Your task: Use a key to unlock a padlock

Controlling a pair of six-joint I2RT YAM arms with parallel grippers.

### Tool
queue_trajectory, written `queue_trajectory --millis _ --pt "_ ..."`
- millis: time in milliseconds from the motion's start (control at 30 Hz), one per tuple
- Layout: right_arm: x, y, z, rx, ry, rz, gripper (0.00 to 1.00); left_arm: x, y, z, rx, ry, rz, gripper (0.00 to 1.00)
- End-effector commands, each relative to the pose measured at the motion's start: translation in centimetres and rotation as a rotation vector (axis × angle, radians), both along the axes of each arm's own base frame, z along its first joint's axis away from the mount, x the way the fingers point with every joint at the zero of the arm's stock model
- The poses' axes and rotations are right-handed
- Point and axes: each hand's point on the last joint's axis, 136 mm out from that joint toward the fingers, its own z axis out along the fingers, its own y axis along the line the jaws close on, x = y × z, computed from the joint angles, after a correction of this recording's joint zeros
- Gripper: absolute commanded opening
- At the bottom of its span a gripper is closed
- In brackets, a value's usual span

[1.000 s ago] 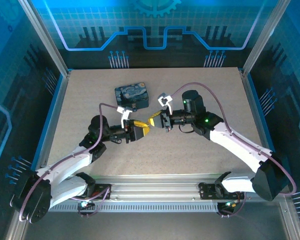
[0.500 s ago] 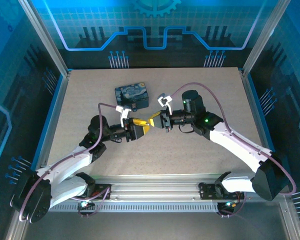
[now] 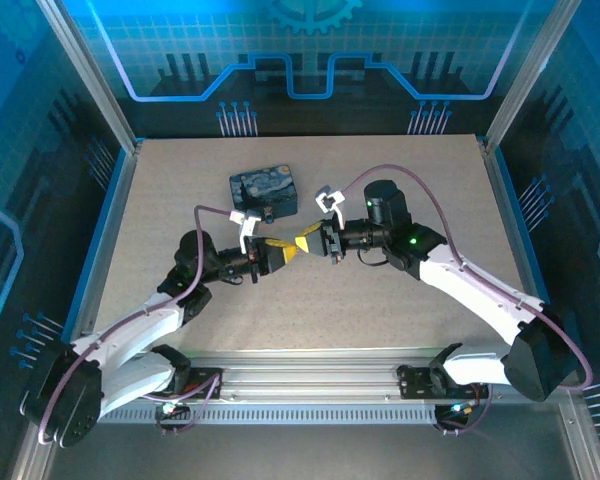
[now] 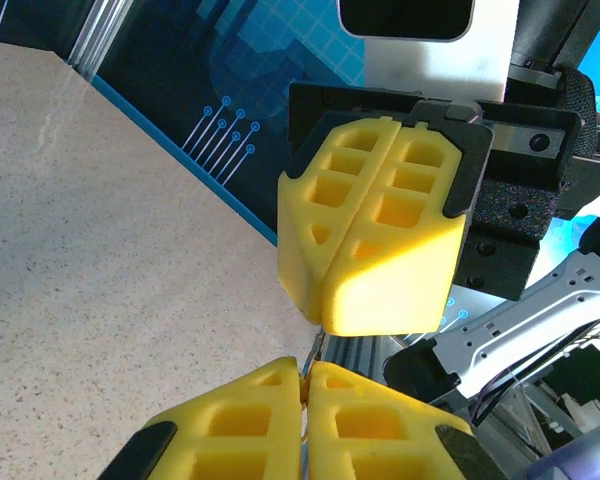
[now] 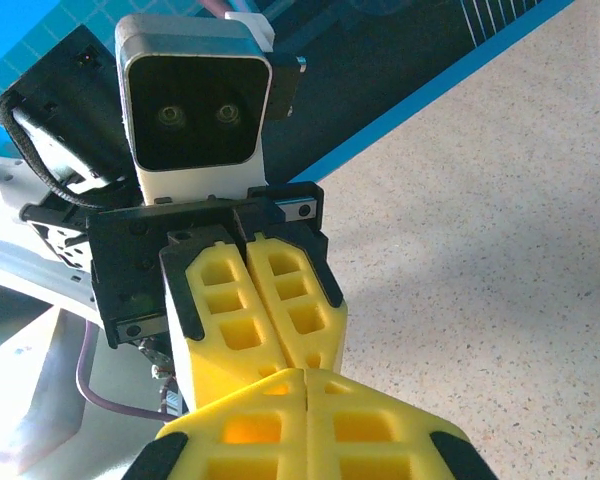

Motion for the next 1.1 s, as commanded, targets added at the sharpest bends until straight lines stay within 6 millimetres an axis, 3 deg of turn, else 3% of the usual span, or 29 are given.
queue_trajectory --millis 0,200,567,733,967,1067 --pt "-0.2 0.04 0.24 0.016 -0.002 0.005 0.0 -0.02 0.51 0.51 -0.009 -0.031 0.018 0.12" --pt "-0.21 0.16 0.31 0.024 0.003 0.009 0.0 -0.01 0.54 0.55 -0.01 -0.026 0.015 0.21" --pt "-0.1 -0.1 0.36 0.025 -0.006 -0.009 0.0 0.14 0.75 0.31 -0.013 -0.012 0.022 0.19" --pt "0.03 -0.13 0.4 0.031 -0.005 -0.018 0.0 0.03 0.34 0.11 -0.01 0.005 -0.012 0.23" --pt "0.0 -0.13 0.77 0.041 -0.012 -0.02 0.0 0.12 0.04 -0.23 -0.011 0.017 -0.032 0.22" --pt "0.01 -0.1 0.83 0.042 -0.014 -0.018 0.0 0.18 0.07 -0.15 -0.014 0.014 -0.029 0.14"
